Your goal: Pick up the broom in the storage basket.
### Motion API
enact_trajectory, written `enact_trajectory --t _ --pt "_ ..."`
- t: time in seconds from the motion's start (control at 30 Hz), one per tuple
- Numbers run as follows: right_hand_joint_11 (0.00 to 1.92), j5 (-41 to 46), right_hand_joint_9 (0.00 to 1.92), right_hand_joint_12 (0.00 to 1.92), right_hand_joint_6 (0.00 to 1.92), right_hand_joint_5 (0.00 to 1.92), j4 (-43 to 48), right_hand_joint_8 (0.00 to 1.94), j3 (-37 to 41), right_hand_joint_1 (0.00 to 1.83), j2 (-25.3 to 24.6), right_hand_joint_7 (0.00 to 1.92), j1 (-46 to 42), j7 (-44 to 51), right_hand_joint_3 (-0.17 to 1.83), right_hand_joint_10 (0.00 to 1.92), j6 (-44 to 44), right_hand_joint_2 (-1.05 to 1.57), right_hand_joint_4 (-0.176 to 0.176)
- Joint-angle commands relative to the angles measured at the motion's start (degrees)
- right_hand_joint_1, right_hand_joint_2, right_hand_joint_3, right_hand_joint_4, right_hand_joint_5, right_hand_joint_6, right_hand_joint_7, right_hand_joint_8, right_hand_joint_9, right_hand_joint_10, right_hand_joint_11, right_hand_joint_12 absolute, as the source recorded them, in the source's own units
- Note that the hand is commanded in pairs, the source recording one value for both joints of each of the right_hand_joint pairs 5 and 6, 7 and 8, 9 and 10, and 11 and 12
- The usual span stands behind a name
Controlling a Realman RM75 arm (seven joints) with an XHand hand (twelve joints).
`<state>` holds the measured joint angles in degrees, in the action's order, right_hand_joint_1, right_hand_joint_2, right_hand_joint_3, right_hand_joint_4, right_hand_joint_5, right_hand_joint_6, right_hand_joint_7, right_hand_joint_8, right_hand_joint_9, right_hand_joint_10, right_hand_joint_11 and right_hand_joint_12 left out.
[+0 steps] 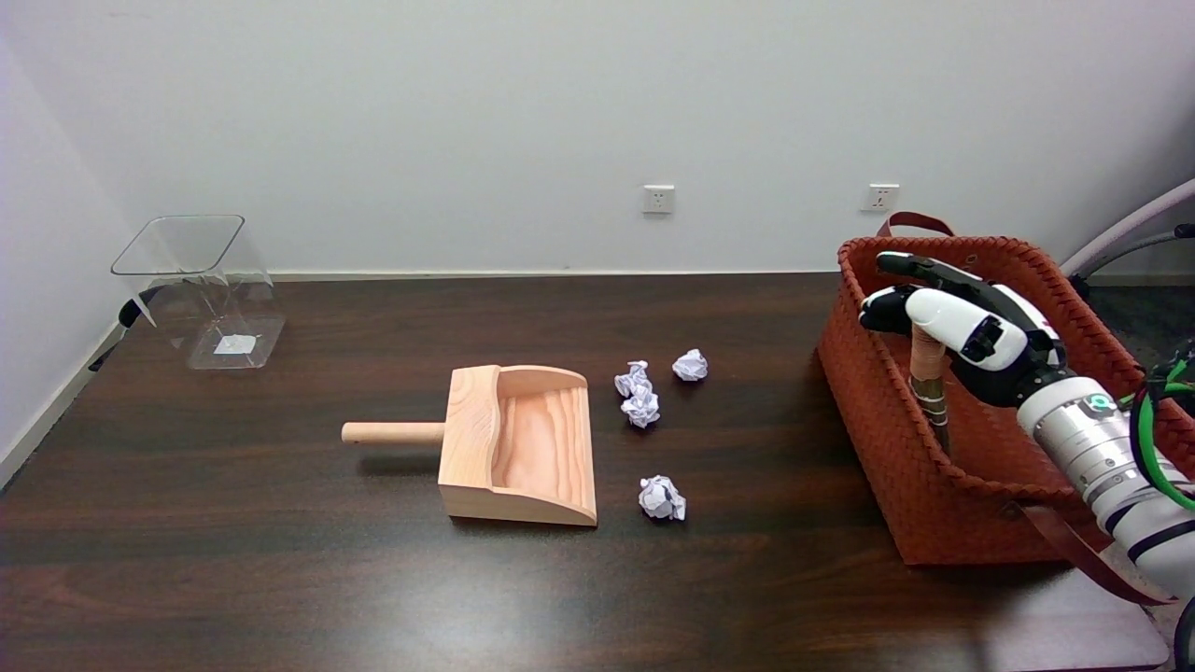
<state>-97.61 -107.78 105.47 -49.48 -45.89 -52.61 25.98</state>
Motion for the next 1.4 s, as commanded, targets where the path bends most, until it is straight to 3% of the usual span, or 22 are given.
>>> enact_trajectory --t 0.03,0.2,0.7,0.8,0.87,0.9,0.97,1.03,1.13,1.23,1.4 --pt "0.62 -3.8 0.64 0.62 0.51 0.51 -0.3 0.91 -0.2 0.94 0.4 0.91 -0.6 -2.1 1.10 0.64 2.0 -0.20 0.000" --pt "0.56 -4.2 0.55 0.56 0.50 0.50 -0.3 0.88 -0.8 0.93 1.7 0.88 -2.3 -4.9 1.11 0.55 2.6 -0.21 0.000" --pt "0.59 -8.4 0.55 0.59 0.49 0.49 -0.1 0.88 -6.2 0.88 2.8 0.88 -5.2 -6.0 1.08 0.55 6.1 -0.21 0.000" --pt "0.75 -8.4 0.65 0.75 0.49 0.49 0.0 0.88 -6.2 0.89 2.8 0.88 -6.0 -6.0 1.07 0.65 7.9 -0.21 0.000" --pt "0.84 -8.4 0.89 0.84 0.53 0.53 0.1 0.95 -6.1 0.89 2.7 0.95 -6.2 -6.0 1.08 0.89 8.8 -0.20 0.000" --pt "0.89 -8.4 1.03 0.89 0.62 0.62 0.1 1.04 -6.0 0.89 2.7 1.04 -6.3 -6.0 1.08 1.03 8.9 -0.18 0.000" --pt "1.11 -8.3 1.37 1.11 1.14 1.14 0.3 1.38 -5.8 0.89 2.7 1.38 -6.3 -6.0 1.03 1.37 9.0 -0.02 0.000" --pt "1.19 -8.2 1.45 1.19 1.38 1.38 0.3 1.49 -5.8 0.88 2.8 1.49 -6.0 -6.0 1.00 1.45 9.2 0.06 0.000" --pt "1.36 -7.9 1.58 1.36 1.80 1.80 0.4 1.80 -5.7 0.91 3.2 1.80 -5.6 -6.0 0.98 1.58 9.4 0.14 0.000" --pt "1.43 -7.8 1.64 1.43 1.92 1.92 0.6 1.92 -5.7 0.95 3.5 1.92 -5.2 -6.0 0.96 1.64 9.5 0.13 0.000" --pt "1.48 -7.1 1.68 1.48 1.92 1.92 0.7 1.92 -6.1 1.01 4.1 1.92 -4.3 -6.1 0.96 1.68 9.5 0.11 0.000"
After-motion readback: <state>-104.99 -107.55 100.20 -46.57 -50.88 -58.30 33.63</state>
